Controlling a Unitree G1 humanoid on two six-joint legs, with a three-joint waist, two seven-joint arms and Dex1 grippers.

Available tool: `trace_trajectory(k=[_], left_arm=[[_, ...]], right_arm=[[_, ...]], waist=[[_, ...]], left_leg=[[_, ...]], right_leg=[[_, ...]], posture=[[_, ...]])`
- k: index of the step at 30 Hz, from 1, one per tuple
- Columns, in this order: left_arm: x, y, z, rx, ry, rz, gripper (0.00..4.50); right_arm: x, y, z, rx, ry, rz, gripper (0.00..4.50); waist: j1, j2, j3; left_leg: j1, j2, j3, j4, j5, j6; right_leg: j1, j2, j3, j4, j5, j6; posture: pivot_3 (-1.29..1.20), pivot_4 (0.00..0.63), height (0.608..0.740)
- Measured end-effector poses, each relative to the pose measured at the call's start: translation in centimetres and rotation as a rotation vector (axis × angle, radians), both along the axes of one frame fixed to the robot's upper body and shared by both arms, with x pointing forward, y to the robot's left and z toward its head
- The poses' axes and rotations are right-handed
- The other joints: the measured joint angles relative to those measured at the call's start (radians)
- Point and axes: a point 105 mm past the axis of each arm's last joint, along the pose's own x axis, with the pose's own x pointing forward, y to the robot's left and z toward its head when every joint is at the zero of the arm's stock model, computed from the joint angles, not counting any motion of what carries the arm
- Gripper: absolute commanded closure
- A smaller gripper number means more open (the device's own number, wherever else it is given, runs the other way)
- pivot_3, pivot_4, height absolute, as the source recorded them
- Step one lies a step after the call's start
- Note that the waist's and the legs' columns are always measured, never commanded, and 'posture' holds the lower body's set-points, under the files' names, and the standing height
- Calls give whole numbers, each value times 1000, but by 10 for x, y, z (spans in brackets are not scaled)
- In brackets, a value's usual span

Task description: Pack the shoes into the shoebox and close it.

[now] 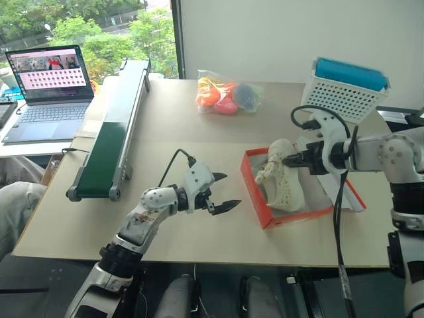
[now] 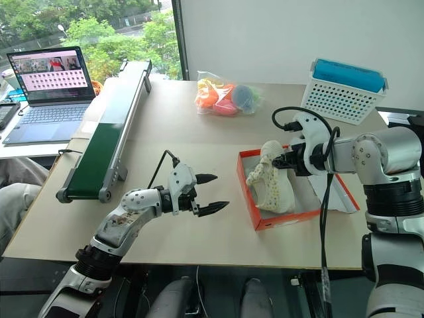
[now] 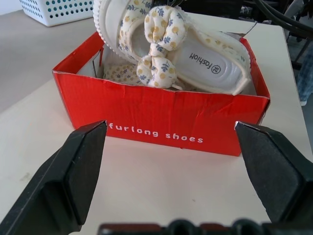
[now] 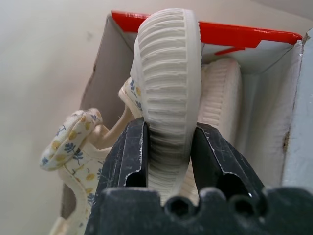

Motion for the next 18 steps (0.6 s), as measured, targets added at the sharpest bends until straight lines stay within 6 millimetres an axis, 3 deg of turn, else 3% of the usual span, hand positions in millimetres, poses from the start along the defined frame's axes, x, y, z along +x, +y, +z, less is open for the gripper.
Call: trace_trajectory(k=[9,18], left_arm=[[-1,-2,-7,-1,12,29,43],[1,-1,-8,8,8,46,43]], right_arm=[[14,22,-35,-278,-69,272,3155],[23,27,-51,-371,-150,313,3155]], waist=[[4,0,0],[7,-7,-7]], left_leg=[[1,0,0,1,4,-6],[10,1,-3,0,0,-2]], right_leg=[[1,0,0,0,0,0],[10,0,-1,-1,0,1]], posture=[[0,150,699],[0,150,699]])
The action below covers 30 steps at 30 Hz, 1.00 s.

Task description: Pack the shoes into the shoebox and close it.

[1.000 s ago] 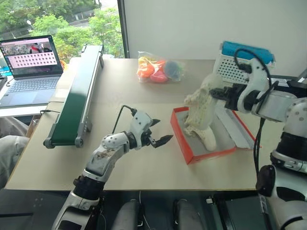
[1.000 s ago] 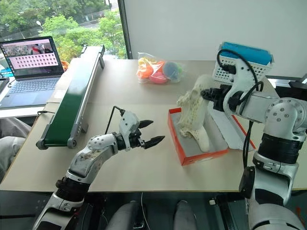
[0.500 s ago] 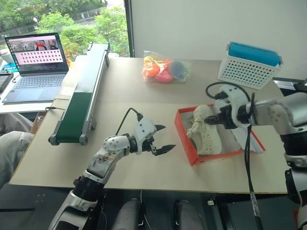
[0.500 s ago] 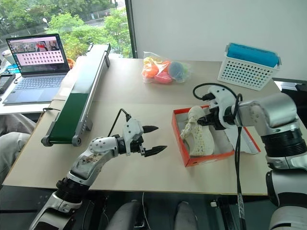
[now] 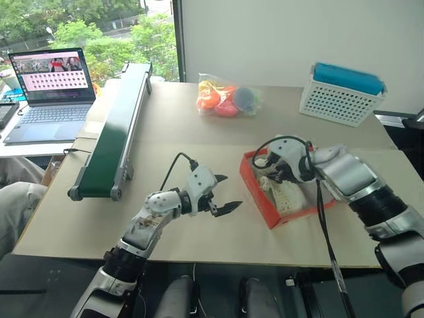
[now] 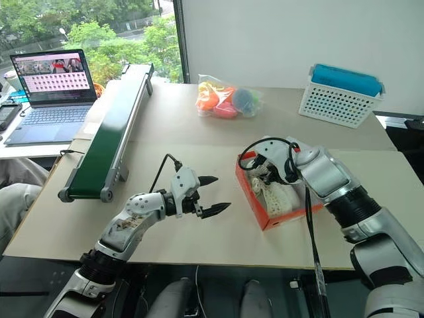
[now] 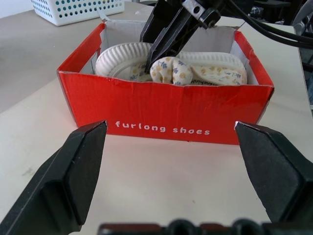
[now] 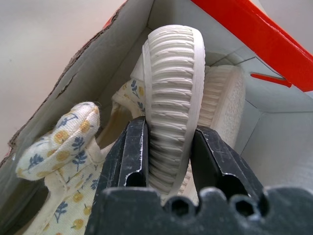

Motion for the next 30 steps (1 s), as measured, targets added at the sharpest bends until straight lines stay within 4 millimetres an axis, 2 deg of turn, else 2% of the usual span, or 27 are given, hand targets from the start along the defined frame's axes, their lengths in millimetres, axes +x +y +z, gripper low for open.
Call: trace_trajectory(k=[3,6,10,13,15,22,30], left_arm=[[1,0,0,6,-5,8,43],[2,0,1,9,-11,13,43],[4,-2,2,4,-13,13,43],[4,-6,6,-7,-20,5,43],[4,-6,6,-6,-21,5,43],[6,-5,3,3,-14,10,43],[6,-4,3,9,-15,8,43]], right_arm=[[-8,9,-5,-11,-21,24,3155],[-19,27,-10,-2,-27,58,3155],[-18,37,-20,15,-26,26,3155],[-12,38,-26,16,-32,2,3155],[-10,38,-30,21,-36,-7,3155],[-10,32,-41,163,7,-105,3155],[-9,7,-21,361,55,-306,3155]], waist=[[2,0,-3],[0,0,-4],[-4,-2,-6],[-12,-3,-7],[-15,-4,-10],[-14,-9,-25],[3,-7,-24]], left_leg=[[1,0,-2,0,0,0],[1,0,-1,0,3,-7],[3,1,-2,0,2,-7],[12,2,-1,-2,-3,-2],[16,2,-1,-3,-7,-9],[17,3,-1,-3,-7,-9],[13,2,-2,-3,-8,-9]], right_leg=[[2,0,-1,-1,0,0],[2,0,-1,-1,0,0],[3,1,-1,-1,0,0],[7,1,-1,-2,-1,0],[9,1,-1,-2,-5,6],[10,1,0,-2,-4,4],[6,1,0,-2,-2,0]], posture=[[0,150,699],[0,150,699],[0,150,699],[0,150,699],[0,150,699],[0,150,699],[0,150,699]])
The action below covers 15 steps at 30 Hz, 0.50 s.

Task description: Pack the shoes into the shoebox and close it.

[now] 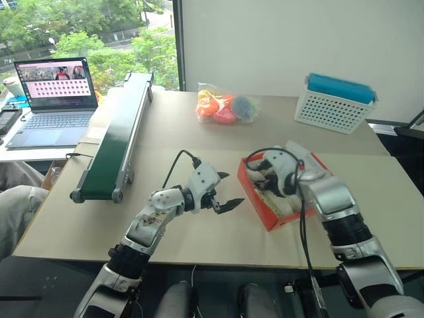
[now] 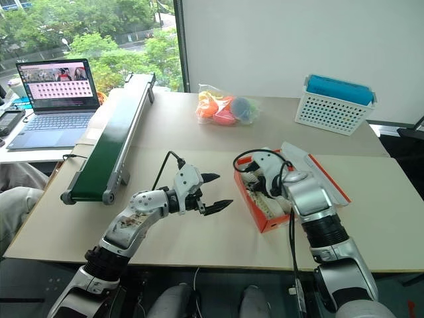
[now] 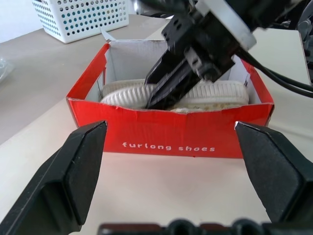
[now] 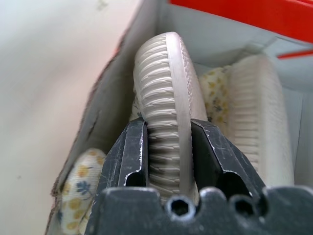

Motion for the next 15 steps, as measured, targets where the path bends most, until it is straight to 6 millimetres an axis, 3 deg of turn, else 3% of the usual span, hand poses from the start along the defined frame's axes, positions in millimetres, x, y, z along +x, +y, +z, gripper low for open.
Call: trace_trajectory(k=[5,9,15], left_arm=[[0,0,-1,5,4,-7,43],[0,-1,0,7,5,-23,43],[-2,-3,0,9,5,-51,43]], right_arm=[[-9,-10,18,84,33,-86,3155],[-17,-13,37,135,33,-117,3155],[-22,-15,68,228,-17,-151,3155]], waist=[[5,8,5],[3,16,10],[2,19,13]], left_leg=[[-10,-1,0,0,5,6],[-17,-2,1,1,9,1],[-20,-2,2,1,6,7]], right_leg=[[-5,0,0,1,0,0],[-11,0,0,1,0,0],[-14,0,0,3,0,0]], posture=[[0,150,699],[0,150,699],[0,150,699]])
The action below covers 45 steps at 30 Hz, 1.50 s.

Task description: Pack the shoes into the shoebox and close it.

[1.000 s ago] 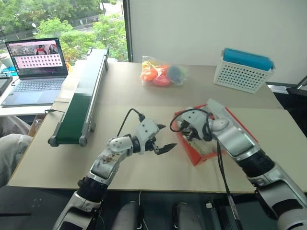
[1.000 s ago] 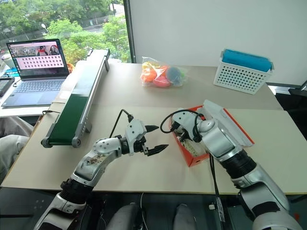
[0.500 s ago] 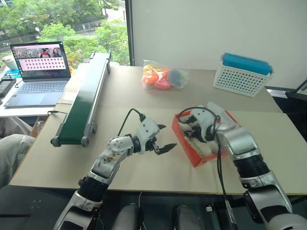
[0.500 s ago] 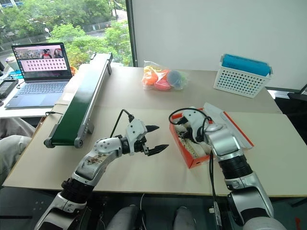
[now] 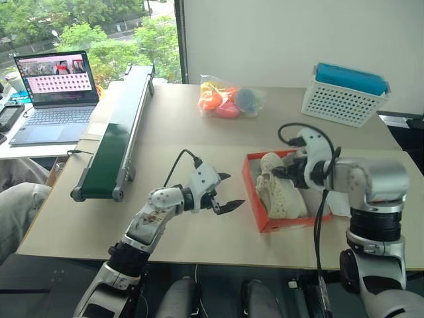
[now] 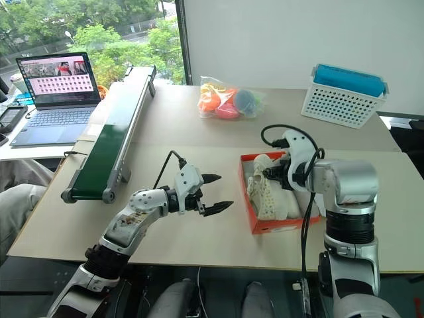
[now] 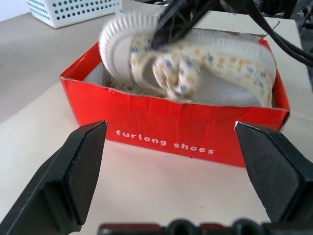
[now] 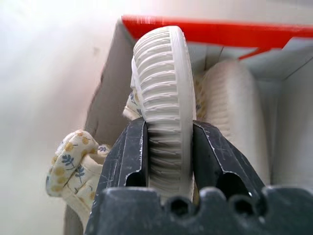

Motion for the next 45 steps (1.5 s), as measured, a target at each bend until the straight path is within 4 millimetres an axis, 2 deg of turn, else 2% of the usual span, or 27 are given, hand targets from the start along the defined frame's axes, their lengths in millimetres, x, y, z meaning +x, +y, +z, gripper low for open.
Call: trace_trajectory(k=[3,6,14,18,24,26,27,30,33,37,39,41,45], left_arm=[[2,0,1,3,-1,-3,43],[3,-2,2,-1,-4,-8,43],[3,-3,1,-5,0,-8,43],[4,-3,0,-3,-2,-7,43],[4,-4,0,-5,-1,-6,43],[4,-4,0,-5,-1,-5,43],[4,-4,0,-4,-2,-3,43],[4,-4,0,-3,-4,1,43],[5,-3,0,3,-9,11,43],[7,0,0,12,-14,25,43],[9,4,0,12,-18,41,43],[12,8,1,14,-23,60,43],[15,14,3,14,-29,80,43]], right_arm=[[0,1,3,17,-16,-7,3155],[-1,4,-3,24,-4,-6,3155],[-13,17,-53,-39,126,41,3155],[-4,18,-62,-155,111,117,3155],[9,38,-73,-289,86,265,3155],[12,42,-77,-315,78,292,3155],[14,44,-79,-320,76,299,3155],[20,48,-87,-316,80,287,3155],[28,43,-94,-332,70,237,3155],[30,37,-92,-322,13,136,3155],[22,36,-89,-321,-26,81,3155],[9,38,-86,-333,-52,50,3155],[-15,54,-85,-345,-66,96,3155]], waist=[[-1,0,0],[-1,0,0],[-3,0,0],[-6,0,0],[-18,-5,-3],[-21,-10,-7],[-24,-13,-10],[-30,-24,-21],[-31,-26,-27],[-25,-29,-31],[-22,-29,-32],[-18,-24,-29],[-10,-17,-25]], left_leg=[[0,0,0,0,0,0],[0,0,0,0,0,0],[2,0,0,0,0,0],[10,0,-1,0,-1,1],[20,3,-1,-1,-2,1],[22,4,-1,-1,-3,0],[23,5,-1,-1,-6,-6],[26,7,-1,-1,-7,-8],[28,9,-1,-1,-9,-10],[28,9,-2,-2,-9,-11],[26,9,-2,-2,-9,-11],[24,7,-2,-3,-9,-12],[23,6,-2,-7,-9,-12]], right_leg=[[0,0,0,0,0,0],[0,0,0,0,0,0],[1,1,0,0,0,0],[11,1,-1,-2,-4,6],[15,1,-1,-4,-6,8],[17,2,0,-3,-6,8],[17,2,0,-4,-6,8],[19,2,0,-4,-5,7],[19,2,0,-4,-6,7],[19,1,0,-5,-6,7],[18,1,0,-5,-6,7],[14,0,1,-6,-5,7],[13,1,0,-5,-3,0]], posture=[[0,150,699],[0,150,699],[0,150,699],[0,150,699],[0,150,699],[0,150,699],[0,150,699],[0,150,699],[0,150,699],[0,150,699],[0,150,699],[0,150,699],[0,150,699]])
